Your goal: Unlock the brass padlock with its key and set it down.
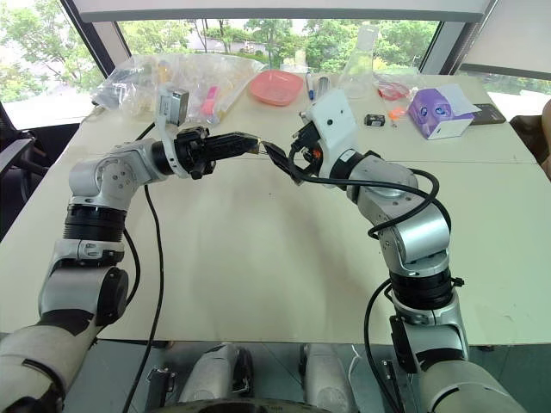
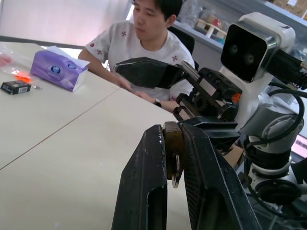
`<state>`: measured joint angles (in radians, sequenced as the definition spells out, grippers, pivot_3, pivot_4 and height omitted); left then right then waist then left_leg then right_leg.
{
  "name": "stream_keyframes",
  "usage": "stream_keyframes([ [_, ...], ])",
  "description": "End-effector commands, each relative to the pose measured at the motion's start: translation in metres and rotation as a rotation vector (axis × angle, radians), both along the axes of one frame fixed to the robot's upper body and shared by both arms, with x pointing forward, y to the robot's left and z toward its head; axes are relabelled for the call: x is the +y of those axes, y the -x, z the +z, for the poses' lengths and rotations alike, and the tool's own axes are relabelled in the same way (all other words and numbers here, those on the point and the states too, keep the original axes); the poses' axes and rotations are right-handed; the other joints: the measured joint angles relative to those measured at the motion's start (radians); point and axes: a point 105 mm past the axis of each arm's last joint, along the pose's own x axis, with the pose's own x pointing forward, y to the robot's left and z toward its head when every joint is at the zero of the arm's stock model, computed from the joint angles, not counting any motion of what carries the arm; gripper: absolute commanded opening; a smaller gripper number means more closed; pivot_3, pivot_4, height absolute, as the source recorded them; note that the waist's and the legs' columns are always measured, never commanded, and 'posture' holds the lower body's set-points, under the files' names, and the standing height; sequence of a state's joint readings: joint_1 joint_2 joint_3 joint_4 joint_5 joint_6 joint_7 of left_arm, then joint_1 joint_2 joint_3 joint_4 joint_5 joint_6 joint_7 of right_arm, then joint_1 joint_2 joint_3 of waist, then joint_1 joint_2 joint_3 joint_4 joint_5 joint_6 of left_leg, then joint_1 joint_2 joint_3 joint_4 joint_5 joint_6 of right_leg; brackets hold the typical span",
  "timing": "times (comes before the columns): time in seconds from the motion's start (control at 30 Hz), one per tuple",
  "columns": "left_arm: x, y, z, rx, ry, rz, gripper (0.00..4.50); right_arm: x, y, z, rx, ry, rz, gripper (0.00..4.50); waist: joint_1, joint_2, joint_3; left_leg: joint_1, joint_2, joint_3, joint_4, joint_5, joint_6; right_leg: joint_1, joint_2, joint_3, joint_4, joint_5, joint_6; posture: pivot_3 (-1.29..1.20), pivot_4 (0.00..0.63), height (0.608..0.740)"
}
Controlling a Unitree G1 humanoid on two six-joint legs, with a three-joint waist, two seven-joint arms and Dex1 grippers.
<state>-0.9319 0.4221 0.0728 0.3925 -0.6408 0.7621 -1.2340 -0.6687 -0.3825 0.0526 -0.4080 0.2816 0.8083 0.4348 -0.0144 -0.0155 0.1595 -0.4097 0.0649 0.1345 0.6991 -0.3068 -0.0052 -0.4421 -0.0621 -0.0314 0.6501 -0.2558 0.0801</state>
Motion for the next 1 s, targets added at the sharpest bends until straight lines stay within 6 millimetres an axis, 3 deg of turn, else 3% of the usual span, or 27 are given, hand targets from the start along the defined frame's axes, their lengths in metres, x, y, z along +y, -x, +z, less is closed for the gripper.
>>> stream_keyframes([
  [0.03, 0.002, 0.009, 0.022, -0.073, 0.046, -0.033, 0.11, 0.001, -0.001, -0.008, 0.016, 0.024, -0.006, 4.45, 0.000, 0.000, 0.000, 0.000, 0.000, 0.000, 0.000, 0.000, 0.000, 0.000, 0.000, 0.000, 0.000, 0.000, 0.000, 0.00, 0.150, 0.733],
  [0.17, 0.003, 0.013, 0.020, -0.077, 0.040, -0.048, 0.11, -0.003, -0.008, -0.013, 0.070, -0.005, -0.050, 4.45, 0.001, 0.000, 0.000, 0.000, 0.000, 0.000, 0.000, 0.000, 0.000, 0.000, 0.000, 0.000, 0.000, 0.000, 0.000, 0.00, 0.150, 0.733],
  [0.3, 0.002, 0.016, 0.020, -0.105, 0.026, -0.059, 0.11, -0.013, -0.020, -0.029, 0.268, -0.068, -0.144, 4.45, 0.002, 0.000, 0.000, 0.000, 0.000, 0.000, 0.000, 0.000, 0.000, 0.000, 0.000, 0.000, 0.000, 0.000, 0.000, 0.00, 0.150, 0.733],
  [0.37, 0.001, 0.017, 0.020, -0.112, 0.020, -0.059, 0.11, -0.008, -0.018, -0.032, 0.337, -0.116, -0.118, 4.45, 0.001, 0.000, 0.000, 0.000, 0.000, 0.000, 0.000, 0.000, 0.000, 0.000, 0.000, 0.000, 0.000, 0.000, 0.000, 0.00, 0.150, 0.733],
  [0.53, 0.001, 0.011, 0.017, -0.113, 0.018, -0.029, 0.11, -0.005, -0.014, -0.024, 0.316, -0.102, -0.095, 4.45, 0.000, 0.000, 0.000, 0.000, 0.000, 0.000, 0.000, 0.000, 0.000, 0.000, 0.000, 0.000, 0.000, 0.000, 0.000, 0.00, 0.150, 0.733],
  [0.63, 0.000, 0.006, 0.014, -0.109, 0.009, -0.001, 0.11, -0.016, -0.011, -0.025, 0.269, -0.003, -0.132, 4.45, 0.003, 0.000, 0.000, 0.000, 0.000, 0.000, 0.000, 0.000, 0.000, 0.000, 0.000, 0.000, 0.000, 0.000, 0.000, 0.00, 0.150, 0.733],
  [0.77, -0.010, -0.006, -0.006, -0.077, -0.045, 0.066, 0.11, -0.039, 0.012, -0.041, 0.188, 0.360, -0.134, 4.45, 0.012, 0.000, 0.000, -0.001, -0.001, 0.000, 0.000, -0.001, 0.002, 0.000, -0.001, 0.000, -0.002, 0.000, 0.000, 0.00, 0.150, 0.733],
  [0.9, -0.030, -0.011, -0.030, 0.026, -0.076, 0.061, 0.11, -0.035, 0.049, -0.043, 0.257, 0.379, 0.028, 4.45, 0.002, 0.000, 0.000, -0.002, -0.002, 0.000, 0.000, -0.002, 0.004, 0.000, -0.002, 0.001, -0.003, 0.000, 0.001, 0.00, 0.150, 0.733],
  [1.0, -0.055, -0.017, -0.071, 0.153, -0.179, 0.067, 0.11, -0.038, 0.067, -0.049, 0.316, 0.384, 0.073, 4.45, 0.006, -0.001, 0.000, -0.001, -0.001, -0.001, 0.000, -0.002, 0.004, 0.000, 0.000, 0.000, -0.002, 0.000, 0.001, 0.00, 0.150, 0.733],
])
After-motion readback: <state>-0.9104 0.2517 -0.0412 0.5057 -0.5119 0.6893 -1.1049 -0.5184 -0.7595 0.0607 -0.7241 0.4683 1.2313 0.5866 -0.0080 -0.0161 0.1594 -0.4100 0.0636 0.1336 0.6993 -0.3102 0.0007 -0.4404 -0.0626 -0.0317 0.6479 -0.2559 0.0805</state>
